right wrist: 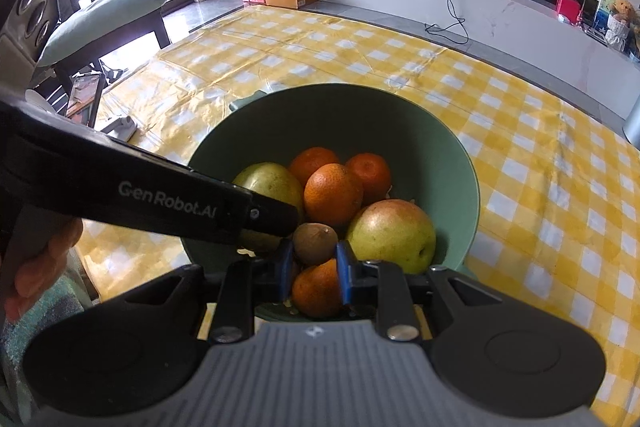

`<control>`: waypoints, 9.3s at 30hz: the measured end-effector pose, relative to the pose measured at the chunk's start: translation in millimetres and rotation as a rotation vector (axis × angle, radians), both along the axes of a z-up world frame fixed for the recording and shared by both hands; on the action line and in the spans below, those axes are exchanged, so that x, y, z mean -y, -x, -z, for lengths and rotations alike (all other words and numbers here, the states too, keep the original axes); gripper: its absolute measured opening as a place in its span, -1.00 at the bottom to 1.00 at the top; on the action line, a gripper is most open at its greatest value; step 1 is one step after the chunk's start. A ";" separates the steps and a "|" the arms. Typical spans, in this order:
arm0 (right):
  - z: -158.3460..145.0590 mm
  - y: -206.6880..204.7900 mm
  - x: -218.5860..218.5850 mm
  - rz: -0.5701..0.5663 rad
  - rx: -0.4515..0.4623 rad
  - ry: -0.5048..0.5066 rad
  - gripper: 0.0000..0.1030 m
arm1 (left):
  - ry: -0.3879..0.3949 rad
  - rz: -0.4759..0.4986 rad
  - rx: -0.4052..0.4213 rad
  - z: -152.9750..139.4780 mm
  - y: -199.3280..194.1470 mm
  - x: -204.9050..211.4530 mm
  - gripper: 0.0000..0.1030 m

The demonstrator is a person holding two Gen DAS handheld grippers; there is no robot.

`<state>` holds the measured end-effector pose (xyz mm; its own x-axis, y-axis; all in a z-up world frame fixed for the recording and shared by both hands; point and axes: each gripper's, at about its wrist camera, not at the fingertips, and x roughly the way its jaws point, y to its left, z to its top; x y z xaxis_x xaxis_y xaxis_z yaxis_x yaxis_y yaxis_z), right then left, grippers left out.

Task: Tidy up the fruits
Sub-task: 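Carry both kiwis over the green colander and open both tools to drop them, then move both tools from the colander toward the cucumber and red tomato, then grasp the green cucumber with the left tool while the right tool grasps the red tomato, then lift the cucumber and tomato and carry both over the green colander, then lower the cucumber and tomato into the colander and open both tools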

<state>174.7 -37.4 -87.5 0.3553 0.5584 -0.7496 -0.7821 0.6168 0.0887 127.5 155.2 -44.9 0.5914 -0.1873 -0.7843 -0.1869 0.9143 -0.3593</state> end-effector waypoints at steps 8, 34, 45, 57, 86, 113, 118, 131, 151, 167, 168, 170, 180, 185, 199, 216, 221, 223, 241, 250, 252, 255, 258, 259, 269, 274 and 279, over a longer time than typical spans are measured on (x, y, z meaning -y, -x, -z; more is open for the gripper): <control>6.1 0.4 -9.1 -0.007 -0.010 0.018 -0.61 | -0.011 -0.028 0.026 -7.1 3.8 -0.8 -0.27; -34.7 39.3 112.4 0.266 0.109 -0.063 0.06 | -0.099 0.221 0.196 -48.9 34.0 86.6 -0.12; -14.6 56.9 193.0 0.433 0.097 0.009 0.21 | -0.199 0.438 0.232 -39.8 42.9 157.8 0.26; 10.8 40.1 228.9 0.537 -0.030 -0.034 0.26 | -0.309 0.684 0.183 6.8 36.9 203.5 0.31; 38.4 8.0 255.9 0.677 -0.297 -0.199 -0.22 | -0.745 0.908 0.111 64.3 -5.0 276.2 0.52; 37.6 6.9 257.2 0.720 -0.273 -0.199 -0.20 | -0.459 0.694 0.068 33.2 5.2 235.3 -0.22; 37.2 7.0 257.1 0.719 -0.272 -0.196 -0.20 | -0.384 0.596 0.030 33.6 7.2 212.7 -0.22; 37.4 2.3 252.0 0.696 -0.293 -0.174 -0.08 | -0.246 0.490 -0.047 41.0 -7.4 186.8 -0.12; 40.7 -29.0 233.8 0.723 -0.255 -0.248 0.00 | -0.206 0.387 -0.046 52.4 -14.7 180.8 -0.15; 52.6 -57.8 195.3 0.659 -0.183 -0.172 -0.13 | -0.160 0.246 -0.048 56.6 -27.5 159.7 -0.15; 53.9 -59.7 193.3 0.658 -0.183 -0.164 -0.13 | -0.158 0.243 -0.050 56.9 -27.5 159.6 -0.14; 56.9 -62.9 188.0 0.650 -0.182 -0.144 -0.14 | -0.161 0.246 -0.050 58.0 -29.0 161.4 -0.13; 64.1 -71.3 180.9 0.649 -0.191 -0.112 -0.29 | -0.247 0.266 -0.028 59.6 -31.3 176.4 -0.02; 63.8 -70.1 178.2 0.642 -0.181 -0.097 -0.47 | -0.285 0.293 -0.014 60.9 -30.4 184.1 -0.03; 57.4 -63.5 184.8 0.654 -0.165 -0.138 -0.48 | -0.230 0.257 0.023 48.5 -17.6 177.5 -0.15; 25.6 -26.1 194.2 0.645 0.005 -0.205 -0.48 | -0.179 0.212 0.145 -6.5 8.8 166.7 -0.15; 14.1 -11.7 197.1 0.639 0.036 -0.235 -0.48 | -0.170 0.176 0.206 -29.8 15.2 156.2 -0.15; 10.4 -6.2 196.0 0.630 0.043 -0.243 -0.48 | -0.171 0.159 0.231 -39.8 17.9 150.7 -0.15; -49.8 26.0 124.1 0.368 0.138 -0.326 -0.48 | -0.276 0.084 0.288 -80.7 18.0 93.8 -0.15; -45.1 17.0 72.5 0.239 0.117 -0.262 -0.49 | -0.342 0.122 0.197 -65.0 9.3 63.5 -0.15; -39.7 12.3 63.3 0.211 0.102 -0.238 -0.49 | -0.346 0.138 0.171 -58.8 5.9 60.5 -0.15; -32.2 7.9 53.6 0.186 0.090 -0.206 -0.49 | -0.322 0.167 0.138 -49.5 1.2 57.5 -0.15; -26.3 2.9 50.4 0.181 0.080 -0.183 -0.49 | -0.280 0.193 0.108 -39.8 -3.4 55.0 -0.15; -24.4 1.2 50.0 0.178 0.077 -0.176 -0.49 | -0.273 0.199 0.099 -36.8 -4.8 54.4 -0.15; -15.0 -11.0 37.4 0.140 0.120 -0.088 -0.49 | -0.247 0.186 0.065 -19.4 -17.3 45.6 -0.15; -13.1 -15.7 33.7 0.124 0.134 -0.066 -0.49 | -0.235 0.171 0.072 -10.0 -23.6 43.2 -0.15; -11.7 -15.5 33.1 0.103 0.131 -0.049 -0.49 | -0.217 0.164 0.071 -1.8 -28.2 37.8 -0.15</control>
<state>190.2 -70.5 -75.9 0.5054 0.5491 -0.6657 -0.7220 0.6916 0.0223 155.7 117.4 -43.1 0.6220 -0.1172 -0.7742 -0.0118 0.9872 -0.1589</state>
